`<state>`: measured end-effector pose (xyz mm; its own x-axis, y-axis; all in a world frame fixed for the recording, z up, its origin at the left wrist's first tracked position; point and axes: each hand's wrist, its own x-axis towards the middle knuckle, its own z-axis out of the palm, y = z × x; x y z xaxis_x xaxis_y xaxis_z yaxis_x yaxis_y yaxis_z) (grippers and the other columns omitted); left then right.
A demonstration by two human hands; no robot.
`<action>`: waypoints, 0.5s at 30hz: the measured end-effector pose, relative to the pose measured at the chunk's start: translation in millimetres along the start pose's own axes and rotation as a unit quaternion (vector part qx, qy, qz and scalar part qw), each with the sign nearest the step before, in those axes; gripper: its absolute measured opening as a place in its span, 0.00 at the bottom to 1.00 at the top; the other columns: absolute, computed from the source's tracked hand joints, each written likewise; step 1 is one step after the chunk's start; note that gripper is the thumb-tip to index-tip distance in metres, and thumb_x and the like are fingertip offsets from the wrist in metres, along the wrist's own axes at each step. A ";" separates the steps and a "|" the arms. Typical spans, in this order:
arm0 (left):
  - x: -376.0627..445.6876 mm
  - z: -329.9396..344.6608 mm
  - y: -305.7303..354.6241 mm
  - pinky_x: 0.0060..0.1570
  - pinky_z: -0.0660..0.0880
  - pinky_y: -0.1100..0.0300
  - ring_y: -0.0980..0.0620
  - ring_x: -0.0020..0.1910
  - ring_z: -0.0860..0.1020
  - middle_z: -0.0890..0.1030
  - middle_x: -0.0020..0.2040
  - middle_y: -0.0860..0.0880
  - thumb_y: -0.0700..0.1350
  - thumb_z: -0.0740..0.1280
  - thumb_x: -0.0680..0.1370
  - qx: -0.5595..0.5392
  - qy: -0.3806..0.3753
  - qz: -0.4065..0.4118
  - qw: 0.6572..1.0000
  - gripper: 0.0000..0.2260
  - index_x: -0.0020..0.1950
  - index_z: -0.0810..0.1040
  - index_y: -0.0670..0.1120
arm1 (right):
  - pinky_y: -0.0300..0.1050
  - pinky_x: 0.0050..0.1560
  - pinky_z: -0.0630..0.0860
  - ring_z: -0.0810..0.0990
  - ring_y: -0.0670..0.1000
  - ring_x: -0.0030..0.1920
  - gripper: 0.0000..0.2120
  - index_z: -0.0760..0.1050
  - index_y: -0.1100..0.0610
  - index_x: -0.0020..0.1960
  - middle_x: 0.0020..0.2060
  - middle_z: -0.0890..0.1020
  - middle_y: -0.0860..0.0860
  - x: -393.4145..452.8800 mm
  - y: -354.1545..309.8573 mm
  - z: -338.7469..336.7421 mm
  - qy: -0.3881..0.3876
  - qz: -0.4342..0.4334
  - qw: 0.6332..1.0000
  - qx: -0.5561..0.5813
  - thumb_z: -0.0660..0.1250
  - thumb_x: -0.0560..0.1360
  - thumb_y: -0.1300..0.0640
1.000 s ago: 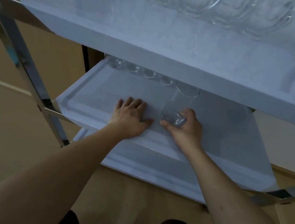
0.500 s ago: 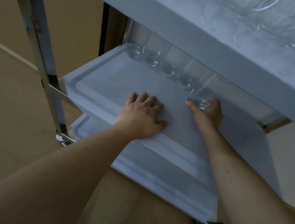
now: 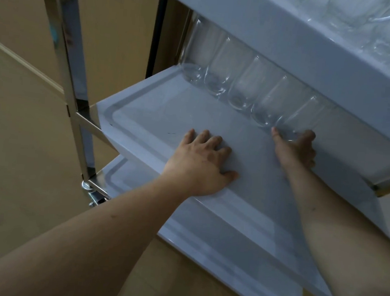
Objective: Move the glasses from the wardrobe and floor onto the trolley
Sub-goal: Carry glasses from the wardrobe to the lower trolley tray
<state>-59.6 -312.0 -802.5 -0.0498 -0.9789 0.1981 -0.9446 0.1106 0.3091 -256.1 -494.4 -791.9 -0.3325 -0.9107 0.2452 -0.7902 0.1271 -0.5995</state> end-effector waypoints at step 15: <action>0.9 0.0 3.7 0.77 0.49 0.43 0.47 0.77 0.57 0.66 0.76 0.52 0.69 0.55 0.78 -0.002 -0.001 -0.010 1.000 0.29 0.74 0.69 0.57 | 0.50 0.74 0.59 0.63 0.63 0.76 0.53 0.52 0.68 0.79 0.76 0.65 0.65 -32.0 6.6 -24.7 -0.078 0.016 0.996 -0.028 0.76 0.71 0.41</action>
<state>-63.2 -312.5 -801.2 -0.0318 -0.9813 0.1900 -0.9442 0.0918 0.3162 -263.3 -454.7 -785.0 -0.2769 -0.9554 0.1025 -0.8091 0.1743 -0.5612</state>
